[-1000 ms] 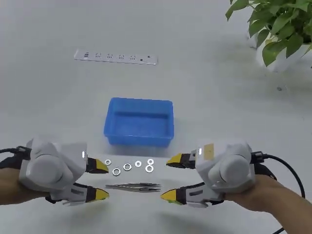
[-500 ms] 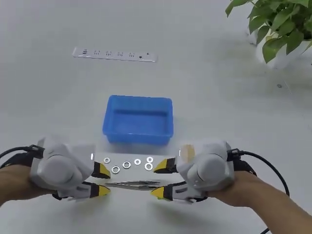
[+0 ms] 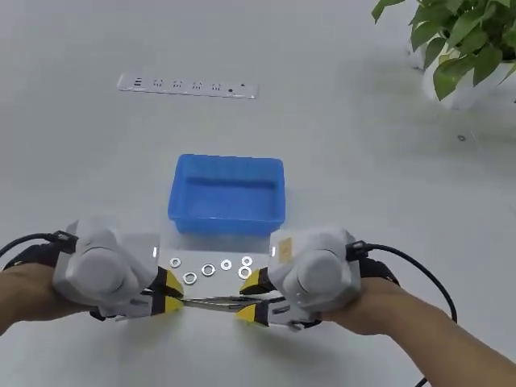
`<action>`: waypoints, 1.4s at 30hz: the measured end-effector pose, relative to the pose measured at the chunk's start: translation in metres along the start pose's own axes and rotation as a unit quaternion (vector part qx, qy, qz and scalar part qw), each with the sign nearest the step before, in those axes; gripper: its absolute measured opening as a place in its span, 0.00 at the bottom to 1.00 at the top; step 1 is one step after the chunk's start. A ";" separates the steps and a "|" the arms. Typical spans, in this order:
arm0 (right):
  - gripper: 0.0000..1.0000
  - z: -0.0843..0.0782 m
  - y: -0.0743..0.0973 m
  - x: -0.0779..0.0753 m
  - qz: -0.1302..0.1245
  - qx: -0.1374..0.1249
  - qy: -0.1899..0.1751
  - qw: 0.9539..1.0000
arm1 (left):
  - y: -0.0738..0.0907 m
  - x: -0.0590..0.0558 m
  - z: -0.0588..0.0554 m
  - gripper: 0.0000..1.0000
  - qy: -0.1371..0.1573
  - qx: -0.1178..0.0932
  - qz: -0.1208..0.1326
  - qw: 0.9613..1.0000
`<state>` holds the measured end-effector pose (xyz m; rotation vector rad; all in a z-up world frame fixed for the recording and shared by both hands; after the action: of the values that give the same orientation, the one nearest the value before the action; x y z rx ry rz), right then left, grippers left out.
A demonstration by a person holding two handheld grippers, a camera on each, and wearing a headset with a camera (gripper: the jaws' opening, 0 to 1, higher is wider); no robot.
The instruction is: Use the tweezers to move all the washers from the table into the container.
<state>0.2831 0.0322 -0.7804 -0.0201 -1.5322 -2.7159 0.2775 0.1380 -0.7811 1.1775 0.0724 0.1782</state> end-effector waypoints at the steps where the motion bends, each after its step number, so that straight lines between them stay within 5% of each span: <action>1: 0.17 0.000 0.000 0.000 0.001 0.001 -0.002 1.000 | 0.000 0.000 0.000 0.07 0.002 -0.001 -0.002 1.000; 16: 0.14 -0.004 -0.004 0.000 -0.007 0.014 -0.003 1.000 | 0.002 -0.006 0.002 0.06 -0.006 0.004 -0.013 1.000; 42: 0.13 -0.002 0.000 0.001 -0.012 0.010 0.004 1.000 | 0.034 -0.008 0.028 0.05 -0.014 -0.017 -0.005 1.000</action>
<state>0.2819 0.0300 -0.7813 0.0105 -1.5675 -2.7161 0.2702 0.1236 -0.7396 1.1448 0.0493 0.1534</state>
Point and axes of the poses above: the centre of the closed fingertips' face, and the gripper's own axes: y roughly backward along the fingers, x roughly to its left, z roughly out of its top, the point moved 4 cm from there along y, roughly backward along the fingers, and after that the axes turned 12 degrees about x, right-handed, at the moved point
